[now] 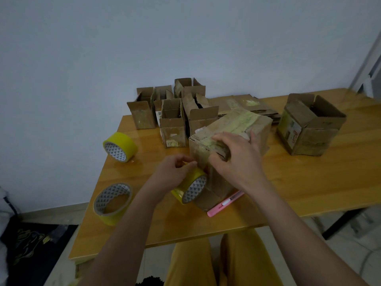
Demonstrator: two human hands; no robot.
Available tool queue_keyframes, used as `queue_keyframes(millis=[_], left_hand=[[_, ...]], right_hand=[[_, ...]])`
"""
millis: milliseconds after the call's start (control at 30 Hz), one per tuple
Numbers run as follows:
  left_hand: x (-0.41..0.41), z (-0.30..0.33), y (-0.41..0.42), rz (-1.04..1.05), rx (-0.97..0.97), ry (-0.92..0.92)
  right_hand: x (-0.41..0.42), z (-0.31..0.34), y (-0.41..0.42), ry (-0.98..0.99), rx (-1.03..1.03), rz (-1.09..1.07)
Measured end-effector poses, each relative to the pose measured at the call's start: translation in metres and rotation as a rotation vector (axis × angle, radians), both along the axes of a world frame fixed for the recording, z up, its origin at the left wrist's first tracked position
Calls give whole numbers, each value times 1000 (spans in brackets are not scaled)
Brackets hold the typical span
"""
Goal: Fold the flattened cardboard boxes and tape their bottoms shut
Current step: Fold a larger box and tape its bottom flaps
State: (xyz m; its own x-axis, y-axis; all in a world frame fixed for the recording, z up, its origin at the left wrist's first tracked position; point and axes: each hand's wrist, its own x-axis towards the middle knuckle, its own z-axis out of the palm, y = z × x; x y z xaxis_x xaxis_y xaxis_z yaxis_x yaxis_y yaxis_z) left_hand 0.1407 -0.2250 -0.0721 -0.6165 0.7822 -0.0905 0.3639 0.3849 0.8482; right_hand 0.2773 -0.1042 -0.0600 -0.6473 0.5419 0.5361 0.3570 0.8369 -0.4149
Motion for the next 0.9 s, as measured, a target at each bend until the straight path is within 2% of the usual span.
queue_keyframes(millis=[100, 367, 500, 600, 667, 700, 767, 833, 867, 900], left_hand=[[-1, -2, 6, 15, 2, -42], [-6, -4, 13, 37, 26, -217], [-5, -5, 10, 37, 41, -267], [0, -2, 9, 36, 67, -265], [2, -1, 10, 56, 90, -265], [3, -2, 10, 75, 98, -258], [4, -4, 10, 113, 98, -249], [5, -5, 11, 140, 97, -261], [6, -5, 12, 151, 100, -265], [6, -4, 12, 161, 104, -264]], right_hand=[[-10, -5, 0, 15, 39, -99], [-16, -9, 5, -33, 74, -134], [-16, -9, 6, -10, 43, -80], [-10, -2, 9, -92, 21, -12], [0, 5, 13, -108, -98, 80], [8, 8, 15, -48, -215, 142], [28, 10, 17, 258, -384, 185], [50, 1, 20, 531, -339, 50], [60, -7, 21, 560, -320, -35], [67, -19, 23, 506, -324, -95]])
